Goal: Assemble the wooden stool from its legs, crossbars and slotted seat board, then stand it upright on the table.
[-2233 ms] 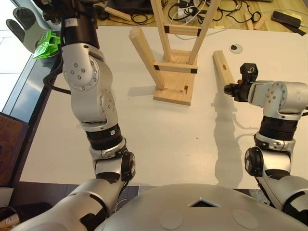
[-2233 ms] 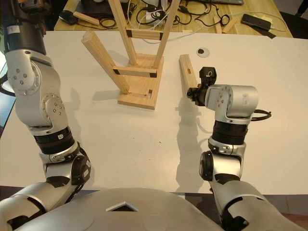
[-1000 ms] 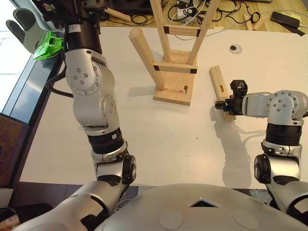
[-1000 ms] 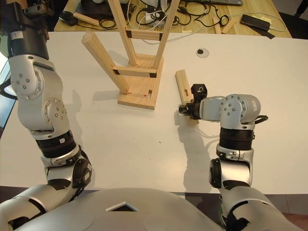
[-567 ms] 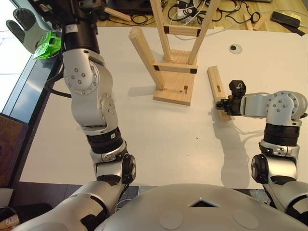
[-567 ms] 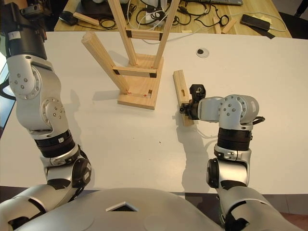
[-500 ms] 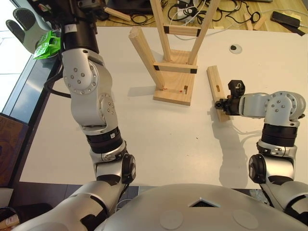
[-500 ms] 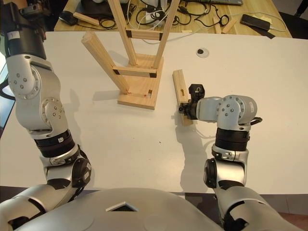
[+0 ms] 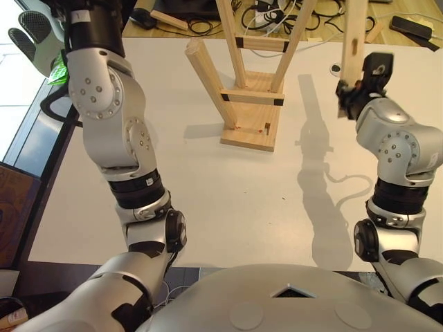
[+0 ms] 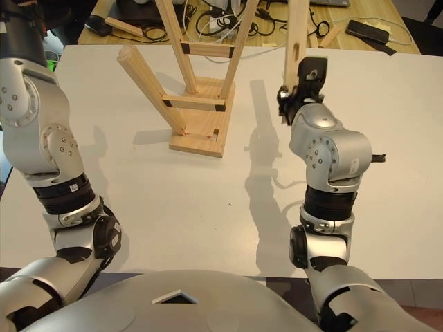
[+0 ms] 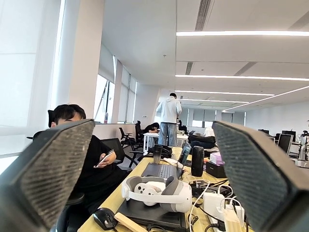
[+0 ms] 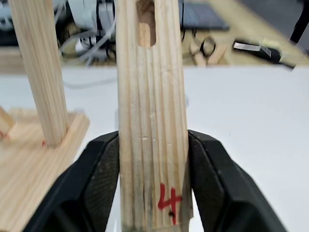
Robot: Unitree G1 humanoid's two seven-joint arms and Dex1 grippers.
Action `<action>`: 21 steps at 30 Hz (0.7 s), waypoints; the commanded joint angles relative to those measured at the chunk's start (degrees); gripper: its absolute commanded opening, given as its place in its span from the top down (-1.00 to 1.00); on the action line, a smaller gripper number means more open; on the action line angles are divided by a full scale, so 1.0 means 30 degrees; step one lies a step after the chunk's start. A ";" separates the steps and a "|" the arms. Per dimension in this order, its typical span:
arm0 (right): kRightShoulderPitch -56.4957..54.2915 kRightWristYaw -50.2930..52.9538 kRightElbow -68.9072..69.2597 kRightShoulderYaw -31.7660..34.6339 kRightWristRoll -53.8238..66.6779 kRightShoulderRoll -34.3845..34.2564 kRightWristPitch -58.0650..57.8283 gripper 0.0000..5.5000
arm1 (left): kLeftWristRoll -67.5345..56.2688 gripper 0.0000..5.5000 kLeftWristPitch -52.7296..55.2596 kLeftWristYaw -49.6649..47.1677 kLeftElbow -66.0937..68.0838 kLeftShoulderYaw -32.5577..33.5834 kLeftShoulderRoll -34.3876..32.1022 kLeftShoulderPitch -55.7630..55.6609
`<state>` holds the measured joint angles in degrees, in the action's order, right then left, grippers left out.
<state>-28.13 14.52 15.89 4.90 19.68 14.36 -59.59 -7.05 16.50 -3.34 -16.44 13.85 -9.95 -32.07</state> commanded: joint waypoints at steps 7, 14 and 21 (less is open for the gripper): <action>-0.4707 -0.9794 0.0703 -0.1099 0.1092 0.1531 0.9070 0.26 | -1.3548 -0.64 0.6862 0.4665 -0.1006 0.1128 0.0589 -0.2306; -0.4676 -1.1560 0.2173 -0.1815 0.3140 0.0764 0.7655 0.26 | -1.5512 -0.64 0.8142 0.4323 -0.2186 -0.0066 0.0473 -0.1950; -0.4191 -1.2075 0.3304 -0.2475 0.3883 0.0710 0.6499 0.26 | -1.5939 -0.64 0.8161 0.4056 -0.2675 -0.0755 0.0439 -0.1763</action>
<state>-40.80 -20.91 24.60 -2.03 30.58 16.35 -39.04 -53.74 40.24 9.35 -23.61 12.05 -8.43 -37.86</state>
